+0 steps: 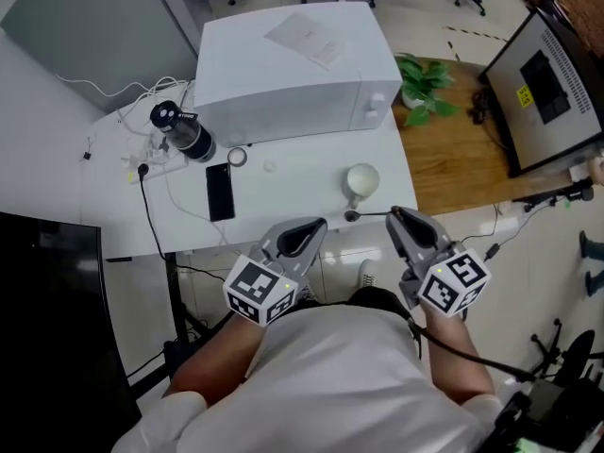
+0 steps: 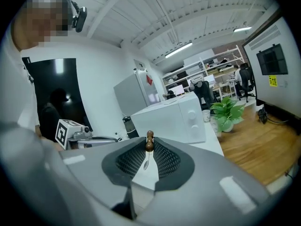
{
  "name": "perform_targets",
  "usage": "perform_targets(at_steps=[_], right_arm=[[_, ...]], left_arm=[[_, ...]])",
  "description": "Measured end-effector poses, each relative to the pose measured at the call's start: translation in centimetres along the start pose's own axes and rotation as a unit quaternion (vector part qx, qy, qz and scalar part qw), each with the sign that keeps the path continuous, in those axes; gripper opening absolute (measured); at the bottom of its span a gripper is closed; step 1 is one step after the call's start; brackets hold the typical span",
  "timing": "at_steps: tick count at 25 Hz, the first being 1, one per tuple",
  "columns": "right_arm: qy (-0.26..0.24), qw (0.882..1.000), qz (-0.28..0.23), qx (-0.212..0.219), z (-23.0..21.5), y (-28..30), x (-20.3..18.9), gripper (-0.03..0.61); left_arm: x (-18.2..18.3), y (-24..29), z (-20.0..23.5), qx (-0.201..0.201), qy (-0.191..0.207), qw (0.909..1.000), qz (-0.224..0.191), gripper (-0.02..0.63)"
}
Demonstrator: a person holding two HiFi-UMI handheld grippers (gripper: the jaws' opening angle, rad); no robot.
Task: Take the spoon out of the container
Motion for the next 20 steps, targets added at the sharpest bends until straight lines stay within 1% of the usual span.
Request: perform_targets(at_steps=[4,7,10,15,20], right_arm=[[-0.002,1.0,-0.014,-0.012,1.5,-0.5,-0.3,0.055],[-0.009,1.0,-0.012,-0.008,2.1,-1.1,-0.4,0.055],[-0.014,1.0,-0.013,0.003,2.4,-2.3,-0.3,0.055],[-0.027,0.999,-0.018,0.036,2.3,-5.4,0.0,0.055],[-0.032,0.997,-0.026,0.07,1.5,-10.4,0.0,0.055]], left_arm=[[-0.8,-1.1,0.2,-0.009,0.006,0.9999,0.005,0.003],[-1.0,-2.0,0.1,0.003,0.001,1.0,-0.002,0.003],[-1.2,-2.7,-1.2,0.018,-0.002,0.9998,-0.01,0.003],[-1.4,-2.9,-4.7,0.054,-0.004,0.9982,-0.025,0.003],[-2.1,-2.8,-10.2,0.094,-0.016,0.9948,-0.035,0.003]])
Point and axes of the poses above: the fingertips, and each gripper's own axes: y forward along the fingers, z to its left, x out of its top, the point moved 5 cm from there along -y, backward along the fingers, and after that the axes turned 10 degrees about x, right-handed, at the moved point
